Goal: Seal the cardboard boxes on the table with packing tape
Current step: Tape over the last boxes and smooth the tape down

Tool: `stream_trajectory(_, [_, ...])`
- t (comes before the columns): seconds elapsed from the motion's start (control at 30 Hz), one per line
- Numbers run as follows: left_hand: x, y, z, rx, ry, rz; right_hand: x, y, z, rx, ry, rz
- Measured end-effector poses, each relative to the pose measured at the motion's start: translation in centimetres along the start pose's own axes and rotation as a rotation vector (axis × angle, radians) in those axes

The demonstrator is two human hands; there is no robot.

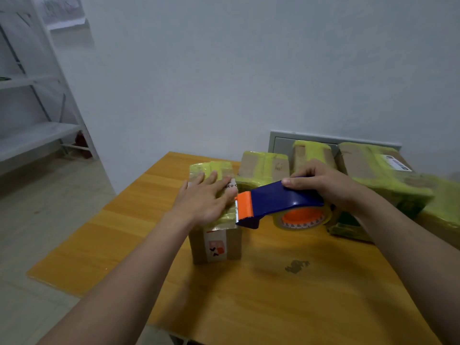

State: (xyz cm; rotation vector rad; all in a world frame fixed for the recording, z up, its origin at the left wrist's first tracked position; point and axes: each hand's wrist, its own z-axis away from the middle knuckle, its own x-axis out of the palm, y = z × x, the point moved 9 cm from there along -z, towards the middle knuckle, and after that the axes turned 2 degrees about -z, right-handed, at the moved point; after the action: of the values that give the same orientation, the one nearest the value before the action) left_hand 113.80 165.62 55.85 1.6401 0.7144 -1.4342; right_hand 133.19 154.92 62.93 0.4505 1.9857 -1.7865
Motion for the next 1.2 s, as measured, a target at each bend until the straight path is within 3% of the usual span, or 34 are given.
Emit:
stream_trajectory(0.3, [-0.2, -0.1, 0.2, -0.001, 0.002, 0.013, -1.9, 1.0, 0.7, 0.040, 0.018, 0.017])
stream_trajectory(0.47, [-0.1, 0.0, 0.1, -0.004, -0.006, -0.001, -1.1, -0.6, 0.4, 0.054, 0.007, 0.152])
stream_trajectory(0.77, [-0.3, 0.3, 0.4, -0.010, -0.033, -0.003, -0.8, -4.2, -1.7, 0.182, 0.110, 0.602])
stream_trajectory(0.87, [-0.6, 0.3, 0.8, -0.011, -0.037, 0.027, -0.3, -2.7, -0.8, 0.252, 0.096, 0.977])
stream_trajectory(0.93, [-0.7, 0.6, 1.0, 0.005, -0.038, 0.014, -0.6, -0.3, 0.3, 0.319, 0.100, 0.903])
stream_trajectory(1.2, [-1.1, 0.8, 1.3, -0.036, -0.043, -0.007, -2.3, 0.2, 0.3, 0.232, 0.427, 0.532])
